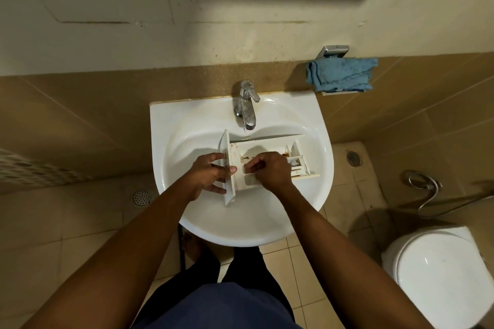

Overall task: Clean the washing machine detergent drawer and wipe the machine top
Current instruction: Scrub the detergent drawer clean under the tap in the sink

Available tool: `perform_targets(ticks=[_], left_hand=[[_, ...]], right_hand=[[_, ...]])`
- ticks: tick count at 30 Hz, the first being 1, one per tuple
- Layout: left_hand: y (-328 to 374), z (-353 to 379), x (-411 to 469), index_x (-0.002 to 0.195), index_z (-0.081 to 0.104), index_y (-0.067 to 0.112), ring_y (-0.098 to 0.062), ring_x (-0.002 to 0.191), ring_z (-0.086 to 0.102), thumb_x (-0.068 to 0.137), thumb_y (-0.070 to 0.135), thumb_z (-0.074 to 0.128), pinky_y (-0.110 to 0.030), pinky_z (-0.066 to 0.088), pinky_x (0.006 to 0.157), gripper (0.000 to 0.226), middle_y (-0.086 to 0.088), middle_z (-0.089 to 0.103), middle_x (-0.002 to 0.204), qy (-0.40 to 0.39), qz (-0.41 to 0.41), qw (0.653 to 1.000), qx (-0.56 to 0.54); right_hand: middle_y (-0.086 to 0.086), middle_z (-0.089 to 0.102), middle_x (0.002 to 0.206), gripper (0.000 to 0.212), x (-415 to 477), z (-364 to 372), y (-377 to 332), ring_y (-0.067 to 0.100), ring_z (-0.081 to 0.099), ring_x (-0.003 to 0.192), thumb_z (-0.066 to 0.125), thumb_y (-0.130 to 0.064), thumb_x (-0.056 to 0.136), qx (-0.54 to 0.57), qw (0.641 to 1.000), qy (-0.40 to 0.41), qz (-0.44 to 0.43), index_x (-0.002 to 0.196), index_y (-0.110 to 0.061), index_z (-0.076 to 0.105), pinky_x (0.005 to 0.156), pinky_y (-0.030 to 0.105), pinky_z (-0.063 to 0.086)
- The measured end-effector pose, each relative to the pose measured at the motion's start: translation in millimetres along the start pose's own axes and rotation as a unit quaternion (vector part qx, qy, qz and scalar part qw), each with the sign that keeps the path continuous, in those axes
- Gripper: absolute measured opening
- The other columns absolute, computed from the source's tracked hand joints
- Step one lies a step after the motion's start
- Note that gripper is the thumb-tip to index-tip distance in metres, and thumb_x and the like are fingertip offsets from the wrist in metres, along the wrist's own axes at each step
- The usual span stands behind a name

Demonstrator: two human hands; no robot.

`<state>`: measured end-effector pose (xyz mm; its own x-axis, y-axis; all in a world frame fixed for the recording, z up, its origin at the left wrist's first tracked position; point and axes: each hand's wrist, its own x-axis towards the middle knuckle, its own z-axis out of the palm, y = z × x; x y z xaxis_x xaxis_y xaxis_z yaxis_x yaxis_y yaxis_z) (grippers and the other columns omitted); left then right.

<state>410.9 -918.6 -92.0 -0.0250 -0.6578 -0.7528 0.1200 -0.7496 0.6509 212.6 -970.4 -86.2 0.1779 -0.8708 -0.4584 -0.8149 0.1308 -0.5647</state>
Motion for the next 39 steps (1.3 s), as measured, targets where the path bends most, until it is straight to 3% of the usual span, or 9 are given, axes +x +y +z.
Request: perform_targets(ticks=[4,8,12,17,21,26,31,35,39], left_hand=[[-2.4,-1.2,0.4,0.146,0.054,0.018,-0.035,0.1,0.075,0.079,0.02,0.09,-0.05,0.065,0.072,0.076,-0.016,0.076,0.112,-0.003,-0.002,1.0,-0.007],[-2.5,-1.4,0.3,0.147,0.054,0.019,-0.035,0.1,0.075,0.08,0.02,0.089,-0.052,0.065,0.074,0.076,-0.016,0.075,0.114,-0.005,-0.002,1.0,-0.001],[-2.4,0.0,-0.2,0.146,0.054,0.02,-0.032,0.1,0.075,0.082,0.022,0.087,-0.048,0.065,0.072,0.073,-0.014,0.077,0.112,-0.001,0.001,1.0,0.003],[-3.9,1.5,-1.0,0.145,0.056,0.022,-0.03,0.101,0.075,0.082,0.023,0.087,-0.044,0.065,0.069,0.07,-0.013,0.077,0.11,0.012,0.001,1.0,0.003],[-5.9,2.3,-1.2,0.145,0.056,0.023,-0.028,0.102,0.075,0.082,0.025,0.087,-0.042,0.064,0.068,0.071,-0.012,0.077,0.11,0.015,0.004,1.0,-0.001],[-8.3,5.6,-2.6,0.147,0.054,0.024,-0.028,0.102,0.074,0.084,0.027,0.085,-0.043,0.065,0.071,0.071,-0.009,0.077,0.11,0.024,0.016,1.0,-0.002],[-11.5,9.7,-5.4,0.149,0.052,0.025,-0.029,0.103,0.073,0.087,0.027,0.083,-0.041,0.064,0.071,0.069,-0.008,0.077,0.111,0.036,0.03,0.999,-0.007],[-14.2,13.5,-6.9,0.148,0.052,0.025,-0.029,0.104,0.073,0.09,0.028,0.08,-0.038,0.064,0.071,0.065,-0.008,0.075,0.113,0.049,0.043,0.998,-0.009],[-13.9,13.8,-6.1,0.149,0.05,0.024,-0.027,0.103,0.072,0.09,0.029,0.08,-0.038,0.064,0.071,0.066,-0.008,0.073,0.115,0.053,0.05,0.997,0.004]], right_hand=[[-0.003,0.079,0.08,0.014,15.0,-29.7,-19.5,0.02,0.073,0.077,0.072,-0.023,0.071,0.216,0.974,0.028,0.061,0.08,-0.026,0.082,0.074,0.036,0.059],[0.018,0.074,0.085,0.015,55.3,-50.6,-55.5,0.029,0.067,0.073,0.064,-0.008,0.091,0.472,0.872,0.034,0.128,0.094,0.001,0.075,0.066,0.033,0.055],[0.027,0.067,0.096,0.037,80.0,-39.5,-80.1,0.035,0.069,0.081,0.037,-0.017,0.106,0.652,0.73,-0.12,0.167,0.113,0.013,0.059,0.065,0.04,0.063],[0.027,0.073,0.088,0.045,77.8,-35.5,-84.3,0.038,0.077,0.076,0.028,-0.014,0.105,0.705,0.661,-0.182,0.179,0.099,0.013,0.064,0.064,0.042,0.065],[0.032,0.072,0.094,0.042,76.7,-38.5,-68.7,0.043,0.076,0.081,0.028,-0.006,0.099,0.716,0.644,-0.197,0.182,0.106,0.02,0.06,0.077,0.045,0.064],[0.033,0.072,0.095,0.042,70.4,-41.9,-60.0,0.043,0.076,0.082,0.028,-0.005,0.098,0.693,0.667,-0.212,0.176,0.105,0.02,0.061,0.074,0.045,0.065],[0.031,0.074,0.1,0.042,34.1,-43.0,-46.7,0.042,0.075,0.089,0.032,-0.01,0.103,0.485,0.849,-0.154,0.141,0.097,0.013,0.067,0.079,0.043,0.065],[0.026,0.076,0.104,0.03,-12.7,-22.1,-32.3,0.035,0.075,0.099,0.051,-0.013,0.1,0.36,0.922,-0.114,0.087,0.098,0.005,0.075,0.097,0.051,0.058],[0.011,0.078,0.108,0.038,-59.3,-6.6,-3.8,0.024,0.072,0.104,0.051,-0.032,0.1,0.2,0.972,-0.096,-0.081,0.108,-0.007,0.079,0.1,0.046,0.056]])
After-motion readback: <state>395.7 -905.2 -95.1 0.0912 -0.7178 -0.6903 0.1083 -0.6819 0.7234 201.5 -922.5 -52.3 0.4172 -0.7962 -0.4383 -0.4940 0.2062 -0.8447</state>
